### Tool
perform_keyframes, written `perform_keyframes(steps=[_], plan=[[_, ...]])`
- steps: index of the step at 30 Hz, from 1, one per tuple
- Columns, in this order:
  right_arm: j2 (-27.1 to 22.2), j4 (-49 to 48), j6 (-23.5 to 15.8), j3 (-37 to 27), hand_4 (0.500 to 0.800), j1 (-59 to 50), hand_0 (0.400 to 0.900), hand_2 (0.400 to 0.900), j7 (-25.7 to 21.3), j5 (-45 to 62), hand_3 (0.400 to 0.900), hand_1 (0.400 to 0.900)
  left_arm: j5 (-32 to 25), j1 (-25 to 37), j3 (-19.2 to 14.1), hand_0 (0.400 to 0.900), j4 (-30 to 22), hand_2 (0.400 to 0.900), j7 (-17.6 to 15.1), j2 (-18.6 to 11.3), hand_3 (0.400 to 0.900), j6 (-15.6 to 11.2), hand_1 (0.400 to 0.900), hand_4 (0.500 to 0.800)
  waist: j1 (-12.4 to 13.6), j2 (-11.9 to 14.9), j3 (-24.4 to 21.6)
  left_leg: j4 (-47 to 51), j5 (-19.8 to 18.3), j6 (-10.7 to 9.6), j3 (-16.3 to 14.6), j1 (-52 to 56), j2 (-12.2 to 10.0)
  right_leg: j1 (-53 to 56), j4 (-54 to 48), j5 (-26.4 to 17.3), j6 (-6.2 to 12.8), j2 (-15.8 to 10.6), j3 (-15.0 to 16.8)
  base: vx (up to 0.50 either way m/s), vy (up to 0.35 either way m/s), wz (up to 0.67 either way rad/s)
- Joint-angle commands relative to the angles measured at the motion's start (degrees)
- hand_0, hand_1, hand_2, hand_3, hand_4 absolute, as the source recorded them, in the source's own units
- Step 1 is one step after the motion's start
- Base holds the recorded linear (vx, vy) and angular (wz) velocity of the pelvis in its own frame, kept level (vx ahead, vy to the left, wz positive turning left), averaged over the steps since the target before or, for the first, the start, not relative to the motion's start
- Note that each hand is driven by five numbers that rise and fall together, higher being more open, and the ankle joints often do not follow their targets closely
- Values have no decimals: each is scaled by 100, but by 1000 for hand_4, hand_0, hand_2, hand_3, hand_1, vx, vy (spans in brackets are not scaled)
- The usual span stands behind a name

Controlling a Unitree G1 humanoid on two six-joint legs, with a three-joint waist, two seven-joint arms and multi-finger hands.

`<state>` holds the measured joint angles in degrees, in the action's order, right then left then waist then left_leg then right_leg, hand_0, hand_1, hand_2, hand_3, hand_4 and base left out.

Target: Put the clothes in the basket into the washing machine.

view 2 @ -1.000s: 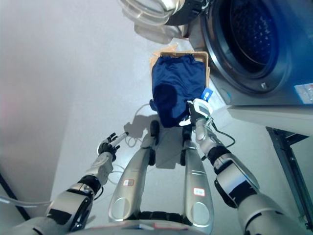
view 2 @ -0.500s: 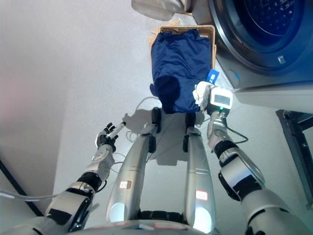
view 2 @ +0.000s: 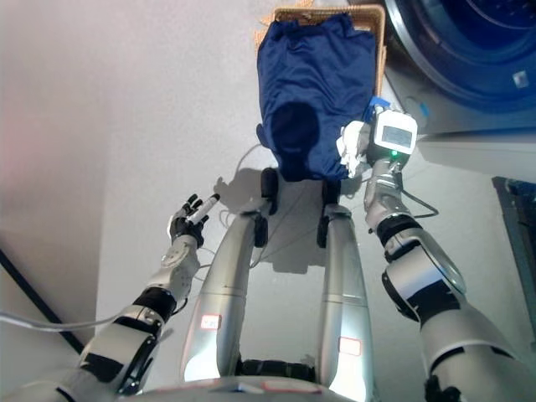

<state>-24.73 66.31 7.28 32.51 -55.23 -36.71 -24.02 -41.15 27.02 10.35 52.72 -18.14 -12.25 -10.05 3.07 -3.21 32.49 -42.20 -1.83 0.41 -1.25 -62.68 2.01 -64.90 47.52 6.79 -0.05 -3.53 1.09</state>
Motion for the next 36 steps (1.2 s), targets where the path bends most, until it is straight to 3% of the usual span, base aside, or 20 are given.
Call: perform_keyframes(steps=[1,12,13,14,27,36], plan=[[-125,-528,-393,122,800,368,900,900,149,501,900,900,-208,-516,-23,900,75,900,-64,-8,900,-59,900,800,-149,-338,-317,-444,-572,-33,76,-193,114,-106,-37,88,307,-22,16,-25,-26,5],[250,315,-488,75,800,217,900,900,673,1041,900,900,-167,-405,-5,900,484,900,1,-37,900,-19,900,800,-89,-326,-402,-833,-568,-72,68,-701,132,-663,373,52,323,-18,-47,-39,-1,0],[244,382,-473,70,776,186,861,861,700,1059,861,861,-161,-410,-7,900,474,900,-3,-41,900,-28,900,800,-77,-329,-414,-837,-566,-72,58,-724,138,-689,382,46,328,-19,-53,0,0,0],[219,417,-474,59,500,176,400,400,705,1033,400,400,-152,-420,-14,900,457,900,-2,-48,900,-28,900,800,-60,-333,-431,-844,-561,-72,54,-747,140,-717,404,47,333,-26,-60,0,0,0],[112,175,-460,-68,500,287,400,400,604,1029,400,400,-132,-577,-184,900,469,900,-114,-114,900,-30,900,800,-59,-197,-615,-855,-501,-99,84,-811,148,-786,427,3,335,-52,-99,0,0,0],[-617,-1583,-500,-278,500,21,400,400,239,875,400,400,-230,-817,-495,900,301,900,-275,-197,900,-48,900,800,-170,54,-813,-641,-511,-135,123,-617,83,-554,161,-32,339,-12,-104,2,17,-6]])
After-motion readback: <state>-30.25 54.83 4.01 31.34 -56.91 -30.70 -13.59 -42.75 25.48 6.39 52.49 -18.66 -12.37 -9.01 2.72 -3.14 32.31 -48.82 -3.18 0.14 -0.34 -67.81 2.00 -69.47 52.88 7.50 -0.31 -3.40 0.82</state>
